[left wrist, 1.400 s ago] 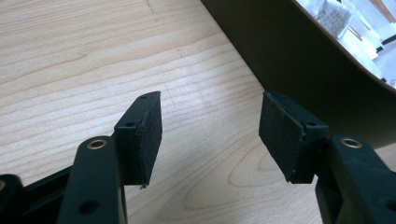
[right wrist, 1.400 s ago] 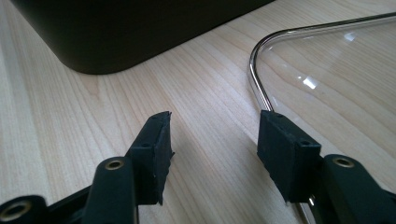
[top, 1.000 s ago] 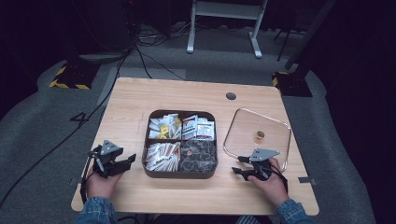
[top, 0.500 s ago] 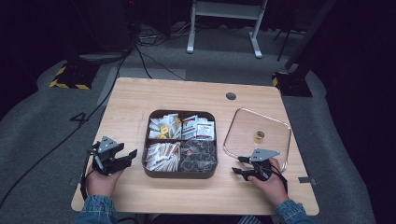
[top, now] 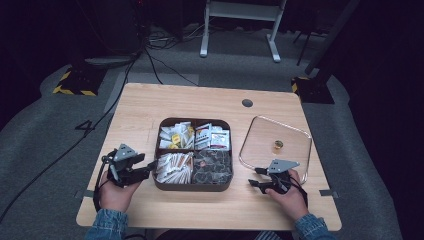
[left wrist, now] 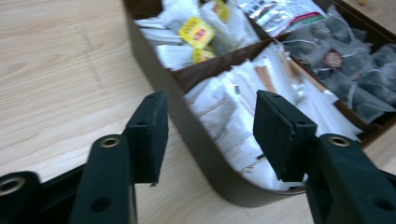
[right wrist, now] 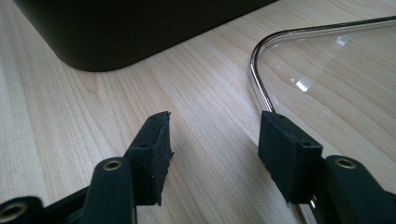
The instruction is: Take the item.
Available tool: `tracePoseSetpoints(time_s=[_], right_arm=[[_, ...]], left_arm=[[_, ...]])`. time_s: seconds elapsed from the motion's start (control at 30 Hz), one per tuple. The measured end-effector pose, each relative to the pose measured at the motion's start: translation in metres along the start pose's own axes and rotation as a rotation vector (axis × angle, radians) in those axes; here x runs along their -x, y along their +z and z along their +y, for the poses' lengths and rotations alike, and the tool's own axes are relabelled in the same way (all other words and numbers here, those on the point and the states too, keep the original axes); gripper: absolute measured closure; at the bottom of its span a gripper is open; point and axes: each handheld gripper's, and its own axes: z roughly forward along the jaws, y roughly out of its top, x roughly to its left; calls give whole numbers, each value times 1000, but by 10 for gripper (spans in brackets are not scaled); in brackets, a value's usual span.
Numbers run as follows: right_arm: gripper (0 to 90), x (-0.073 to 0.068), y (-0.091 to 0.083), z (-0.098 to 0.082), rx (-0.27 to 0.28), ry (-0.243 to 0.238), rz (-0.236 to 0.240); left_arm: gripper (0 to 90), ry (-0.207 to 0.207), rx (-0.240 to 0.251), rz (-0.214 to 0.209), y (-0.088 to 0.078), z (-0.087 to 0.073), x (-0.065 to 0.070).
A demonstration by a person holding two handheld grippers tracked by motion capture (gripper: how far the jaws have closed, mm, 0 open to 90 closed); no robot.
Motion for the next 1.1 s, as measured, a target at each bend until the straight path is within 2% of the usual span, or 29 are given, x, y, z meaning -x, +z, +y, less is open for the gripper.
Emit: tracePoseSetpoints(time_s=[0.1,0.27,0.47,0.5,0.57,0.67,0.83,1.0,1.1], right_arm=[[442,0,0,0,0,0,0],[442,0,0,0,-1,1,1],[442,0,0,0,0,1,1],[442,0,0,0,-1,1,1],[442,0,0,0,-1,1,1],[442,0,0,0,-1,1,1],[442,0,0,0,0,2,-1],[442,0,0,0,0,3,-2],[442,0,0,0,0,3,-3]], left_arm=[[517,30,-17,-10,5,2,7],[546,57,-41,-24,15,4,14],[563,70,-81,-4,29,6,17],[577,92,-103,13,34,7,19],[624,111,-132,33,39,8,21],[694,106,-155,48,43,8,20],[754,117,-196,82,48,7,19],[865,121,-200,89,48,7,18],[880,117,-193,76,45,7,16]])
